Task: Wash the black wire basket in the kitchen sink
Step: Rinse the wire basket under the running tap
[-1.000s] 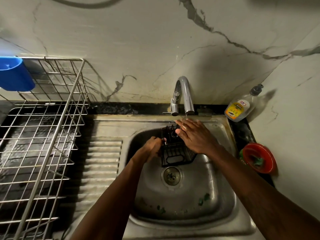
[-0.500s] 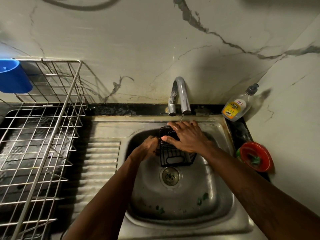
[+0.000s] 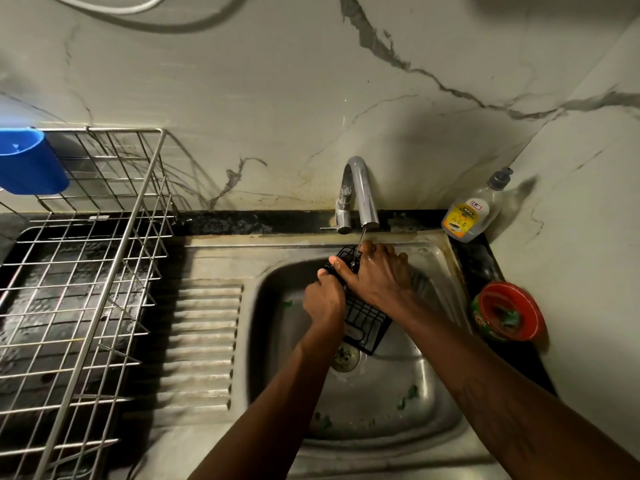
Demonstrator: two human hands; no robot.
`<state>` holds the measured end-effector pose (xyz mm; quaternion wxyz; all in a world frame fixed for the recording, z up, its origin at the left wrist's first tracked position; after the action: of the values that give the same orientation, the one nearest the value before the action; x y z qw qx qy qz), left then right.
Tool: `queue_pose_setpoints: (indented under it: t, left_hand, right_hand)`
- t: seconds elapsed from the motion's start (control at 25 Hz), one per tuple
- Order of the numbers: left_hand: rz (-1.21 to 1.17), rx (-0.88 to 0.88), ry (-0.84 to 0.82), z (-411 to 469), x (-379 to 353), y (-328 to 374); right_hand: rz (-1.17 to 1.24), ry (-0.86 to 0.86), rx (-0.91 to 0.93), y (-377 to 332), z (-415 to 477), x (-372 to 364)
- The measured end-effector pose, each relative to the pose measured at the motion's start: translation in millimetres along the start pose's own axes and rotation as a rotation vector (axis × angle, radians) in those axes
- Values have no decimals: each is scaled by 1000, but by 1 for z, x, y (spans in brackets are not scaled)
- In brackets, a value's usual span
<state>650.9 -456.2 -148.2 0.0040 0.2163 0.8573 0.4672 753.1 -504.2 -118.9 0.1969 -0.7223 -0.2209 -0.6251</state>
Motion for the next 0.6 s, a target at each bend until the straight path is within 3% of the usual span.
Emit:
queue_pose_setpoints:
  t: [0.12,0.2,0.44,0.6]
  left_hand:
    - [-518,205,-183,1,-11,16]
    - [-686,232,-279,-1,-11,23]
    - [-716,232,-355,0,-11,16]
    - [-641,230,-391,17,-4,10]
  right_hand:
    - [38,0,-74,-9,-2,0]
    - [56,12,-115,-17,-4,3]
    - [100,78,-181,-14,-11,20]
    - [155,139,-109,-15,-11,13]
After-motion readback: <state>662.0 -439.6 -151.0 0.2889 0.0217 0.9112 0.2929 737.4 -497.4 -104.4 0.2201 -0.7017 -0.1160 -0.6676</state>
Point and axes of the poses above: each hand's wrist, its own z-axis towards the middle knuckle, its own x-axis out of the back of the hand, y = z × x, the point moved 2 cm from there along z, towards the middle knuckle, and after that the axes turned 8 degrees about -x, right-handed, at the moved point
